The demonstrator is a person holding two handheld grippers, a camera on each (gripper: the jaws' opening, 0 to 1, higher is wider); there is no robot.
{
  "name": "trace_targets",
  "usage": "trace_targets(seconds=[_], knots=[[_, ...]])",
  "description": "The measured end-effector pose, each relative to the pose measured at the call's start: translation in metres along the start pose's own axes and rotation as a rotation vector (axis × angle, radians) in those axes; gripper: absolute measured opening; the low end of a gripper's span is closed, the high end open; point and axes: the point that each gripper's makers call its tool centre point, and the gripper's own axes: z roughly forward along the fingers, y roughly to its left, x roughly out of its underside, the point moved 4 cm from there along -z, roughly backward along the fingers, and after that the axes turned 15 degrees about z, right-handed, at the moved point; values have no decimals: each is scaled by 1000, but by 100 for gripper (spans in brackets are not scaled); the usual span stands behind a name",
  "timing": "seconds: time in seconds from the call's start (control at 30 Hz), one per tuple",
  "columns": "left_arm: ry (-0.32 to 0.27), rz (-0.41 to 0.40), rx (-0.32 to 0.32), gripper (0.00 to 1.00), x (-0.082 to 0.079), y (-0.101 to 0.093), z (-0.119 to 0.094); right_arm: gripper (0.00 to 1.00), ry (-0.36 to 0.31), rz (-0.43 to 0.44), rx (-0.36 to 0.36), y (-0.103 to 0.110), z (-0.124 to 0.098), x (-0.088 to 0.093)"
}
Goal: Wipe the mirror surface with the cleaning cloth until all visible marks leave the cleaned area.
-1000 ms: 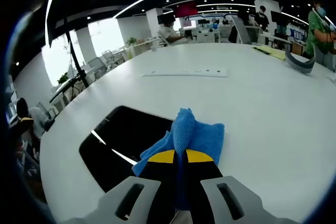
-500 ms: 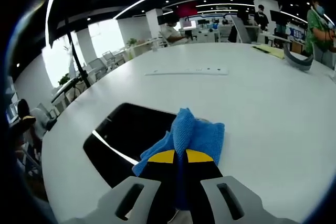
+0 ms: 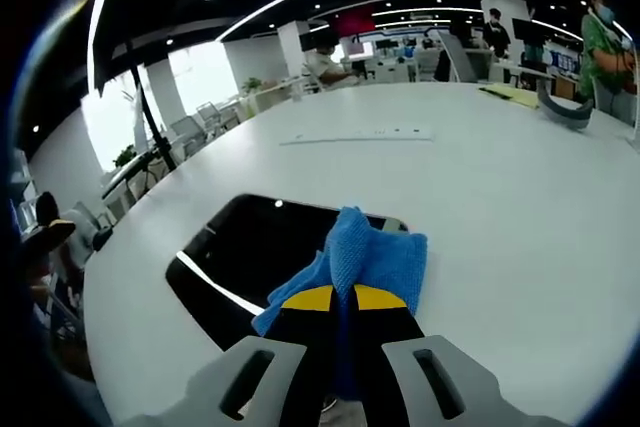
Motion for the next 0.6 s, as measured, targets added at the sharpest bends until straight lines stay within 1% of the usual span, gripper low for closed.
trace_targets(seconds=[0.23,0.3,0.6], knots=[[-2,-5,1,93,0,0,1,1,-1,4,-1,-1,1,0],[0,-3,2,93,1,1,1,1,-1,5,0,2,-1,0],[2,-10,-7,93,4,4,-2,1,6,15,11,1,5,-3]])
